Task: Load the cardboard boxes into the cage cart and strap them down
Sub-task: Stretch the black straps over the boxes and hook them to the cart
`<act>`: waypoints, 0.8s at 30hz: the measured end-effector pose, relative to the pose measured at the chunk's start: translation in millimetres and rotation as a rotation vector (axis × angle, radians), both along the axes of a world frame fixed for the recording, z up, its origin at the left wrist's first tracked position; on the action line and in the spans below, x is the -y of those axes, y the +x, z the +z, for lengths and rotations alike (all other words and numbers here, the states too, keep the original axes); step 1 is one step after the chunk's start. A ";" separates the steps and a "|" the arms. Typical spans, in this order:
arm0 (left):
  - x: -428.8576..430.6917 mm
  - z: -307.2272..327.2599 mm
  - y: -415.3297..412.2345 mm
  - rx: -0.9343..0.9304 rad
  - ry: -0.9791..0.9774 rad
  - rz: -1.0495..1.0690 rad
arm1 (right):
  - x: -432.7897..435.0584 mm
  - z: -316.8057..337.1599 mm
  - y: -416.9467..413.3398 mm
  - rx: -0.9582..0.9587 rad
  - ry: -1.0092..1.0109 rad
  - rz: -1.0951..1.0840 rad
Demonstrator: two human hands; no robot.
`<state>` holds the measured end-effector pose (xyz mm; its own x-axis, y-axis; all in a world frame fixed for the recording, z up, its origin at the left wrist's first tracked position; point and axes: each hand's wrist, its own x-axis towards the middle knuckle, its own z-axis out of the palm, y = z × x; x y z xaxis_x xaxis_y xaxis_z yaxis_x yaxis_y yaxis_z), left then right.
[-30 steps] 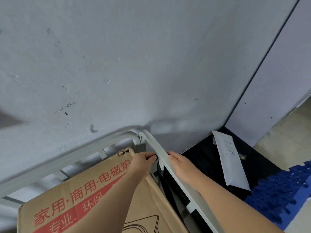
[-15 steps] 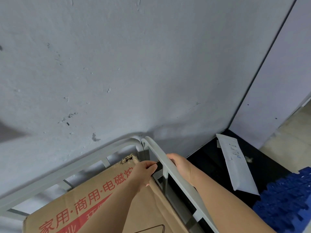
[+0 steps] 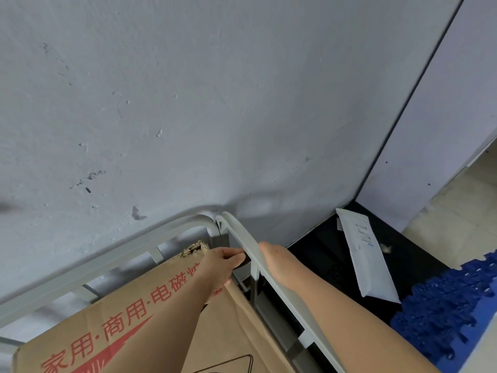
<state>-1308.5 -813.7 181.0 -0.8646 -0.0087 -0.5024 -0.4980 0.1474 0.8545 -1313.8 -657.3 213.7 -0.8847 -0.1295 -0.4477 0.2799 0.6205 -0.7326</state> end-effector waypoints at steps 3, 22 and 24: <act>-1.1 7.4 6.1 -0.075 -0.093 0.050 | 1.2 5.7 4.9 -0.019 0.023 0.023; 0.6 21.4 23.2 -0.127 -0.448 0.101 | -14.0 -0.5 30.6 -0.048 0.001 0.041; 10.4 23.1 18.0 -0.077 -0.531 0.076 | -14.1 -1.0 29.3 -0.090 0.031 0.069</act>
